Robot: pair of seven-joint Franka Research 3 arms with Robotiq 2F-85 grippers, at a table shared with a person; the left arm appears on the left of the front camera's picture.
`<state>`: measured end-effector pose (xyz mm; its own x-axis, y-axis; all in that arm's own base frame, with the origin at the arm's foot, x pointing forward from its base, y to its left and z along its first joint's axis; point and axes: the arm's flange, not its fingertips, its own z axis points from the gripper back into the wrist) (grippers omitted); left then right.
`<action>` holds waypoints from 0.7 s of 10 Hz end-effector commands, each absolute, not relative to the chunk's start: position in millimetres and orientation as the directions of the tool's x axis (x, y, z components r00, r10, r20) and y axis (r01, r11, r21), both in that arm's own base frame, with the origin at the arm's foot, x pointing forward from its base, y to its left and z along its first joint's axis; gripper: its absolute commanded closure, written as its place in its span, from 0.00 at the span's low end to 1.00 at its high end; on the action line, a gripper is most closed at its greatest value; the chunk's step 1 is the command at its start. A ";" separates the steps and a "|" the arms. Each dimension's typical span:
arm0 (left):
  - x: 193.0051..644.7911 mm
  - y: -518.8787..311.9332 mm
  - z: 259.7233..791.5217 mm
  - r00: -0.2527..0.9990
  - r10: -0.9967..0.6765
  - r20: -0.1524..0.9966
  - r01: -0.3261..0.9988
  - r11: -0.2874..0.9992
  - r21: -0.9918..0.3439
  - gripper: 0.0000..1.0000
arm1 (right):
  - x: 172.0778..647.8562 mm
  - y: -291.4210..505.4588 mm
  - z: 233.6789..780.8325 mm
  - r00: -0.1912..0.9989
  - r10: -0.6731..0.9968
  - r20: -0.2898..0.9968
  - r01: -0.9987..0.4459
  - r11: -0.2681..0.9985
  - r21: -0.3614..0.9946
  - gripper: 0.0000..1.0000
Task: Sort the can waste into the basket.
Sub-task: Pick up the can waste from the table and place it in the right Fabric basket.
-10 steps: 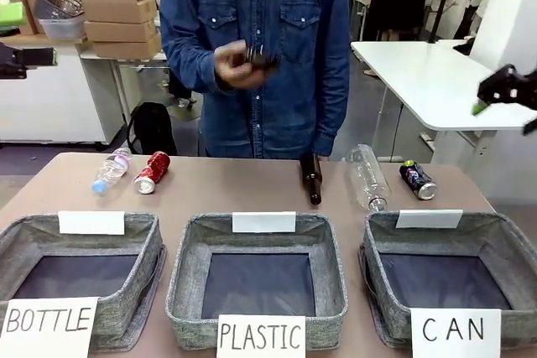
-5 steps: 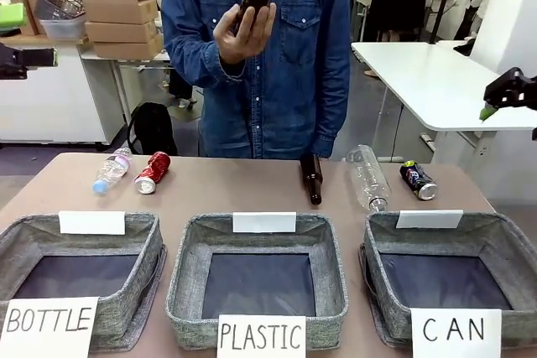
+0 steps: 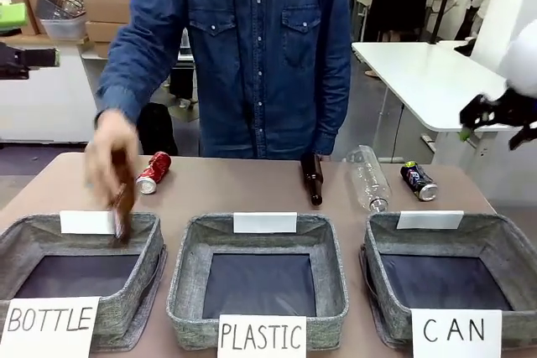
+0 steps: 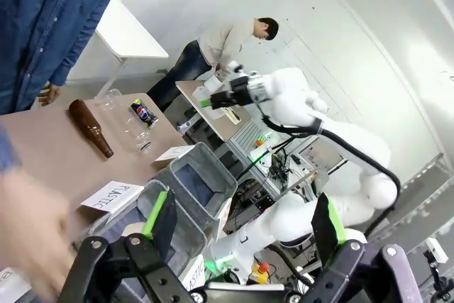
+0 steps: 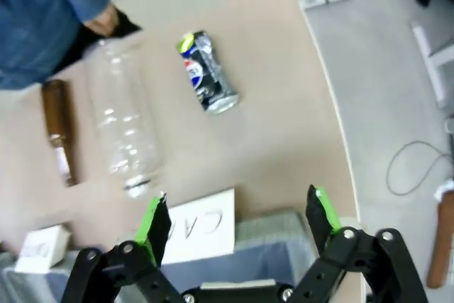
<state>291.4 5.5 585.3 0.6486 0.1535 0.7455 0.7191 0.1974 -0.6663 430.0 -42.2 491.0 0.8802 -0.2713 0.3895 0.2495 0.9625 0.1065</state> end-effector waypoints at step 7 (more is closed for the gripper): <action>294.4 3.7 587.8 0.625 0.165 0.763 0.740 0.183 -0.647 0.00 | 567.0 -33.8 346.2 0.943 0.009 0.333 -0.048 0.993 0.108 0.00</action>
<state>292.2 5.8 585.4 0.6477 0.1528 0.7464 0.7201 0.1973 -0.6652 557.2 -26.8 353.7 0.9486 -0.0194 0.3159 -0.0079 0.9963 0.0850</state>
